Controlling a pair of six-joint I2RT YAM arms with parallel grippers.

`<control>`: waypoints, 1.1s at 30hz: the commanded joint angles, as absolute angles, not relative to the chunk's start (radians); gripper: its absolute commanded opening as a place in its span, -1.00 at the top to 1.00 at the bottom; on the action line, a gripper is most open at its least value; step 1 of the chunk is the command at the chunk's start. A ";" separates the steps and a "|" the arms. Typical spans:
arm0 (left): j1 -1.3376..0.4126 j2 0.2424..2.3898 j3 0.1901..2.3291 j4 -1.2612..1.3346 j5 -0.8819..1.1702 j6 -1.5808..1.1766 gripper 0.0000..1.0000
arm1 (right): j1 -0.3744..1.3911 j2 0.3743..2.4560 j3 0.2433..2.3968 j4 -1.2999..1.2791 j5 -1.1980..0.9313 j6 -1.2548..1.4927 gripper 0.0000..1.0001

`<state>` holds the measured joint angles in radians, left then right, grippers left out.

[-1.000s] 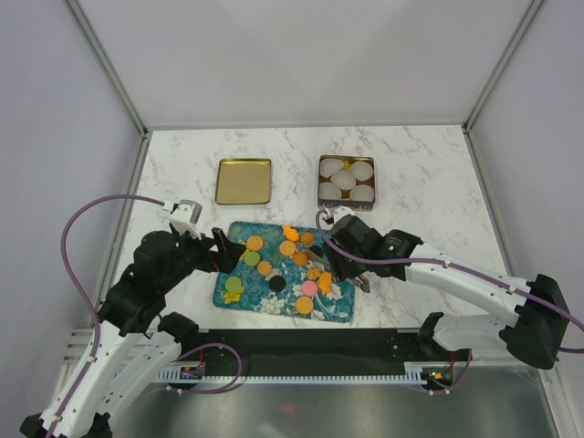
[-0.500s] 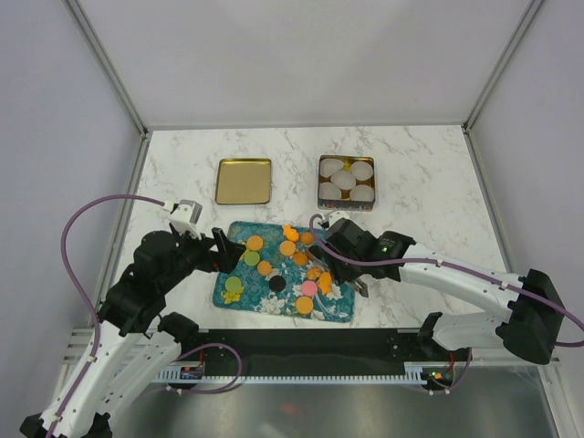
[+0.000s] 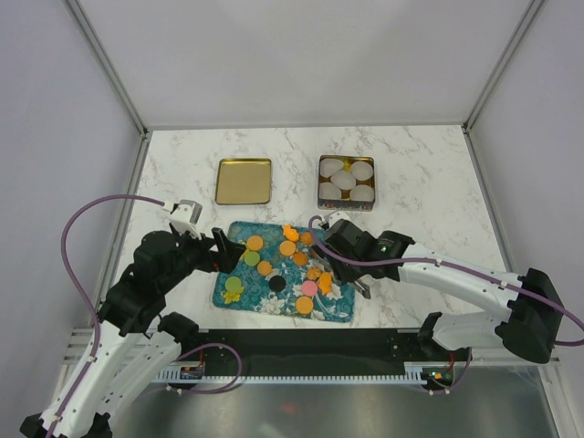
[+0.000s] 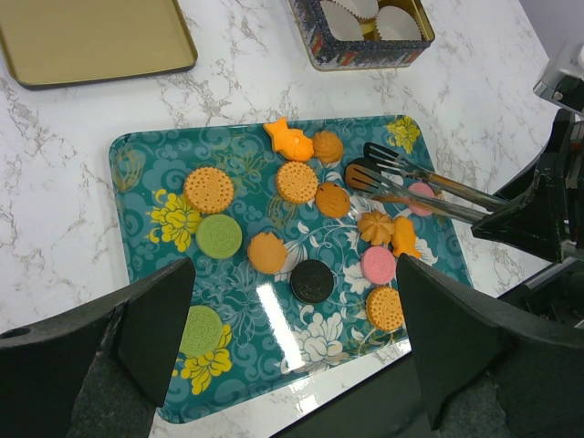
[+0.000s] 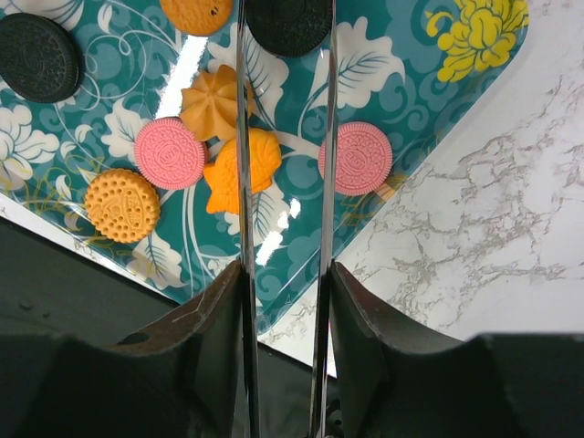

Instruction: Pack the cookies

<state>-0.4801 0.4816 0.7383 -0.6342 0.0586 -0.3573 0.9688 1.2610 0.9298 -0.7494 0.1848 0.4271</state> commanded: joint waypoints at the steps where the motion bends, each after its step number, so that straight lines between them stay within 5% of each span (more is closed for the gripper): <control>1: -0.486 0.482 0.739 -0.612 0.051 -0.328 -0.99 | 0.973 1.244 0.997 -0.759 0.198 0.411 0.26; 16: -0.486 0.479 0.739 -0.614 0.044 -0.330 -0.99 | 0.795 1.218 1.189 -0.801 0.204 0.328 0.36; 33: -0.486 0.492 0.739 -0.618 0.029 -0.334 -1.00 | 0.525 1.681 1.535 -0.601 0.229 0.278 0.37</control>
<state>-0.4801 0.4911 0.7383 -0.6342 0.0528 -0.3573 0.5514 1.6478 1.4628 -0.6750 0.2314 0.2901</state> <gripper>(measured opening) 0.995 0.443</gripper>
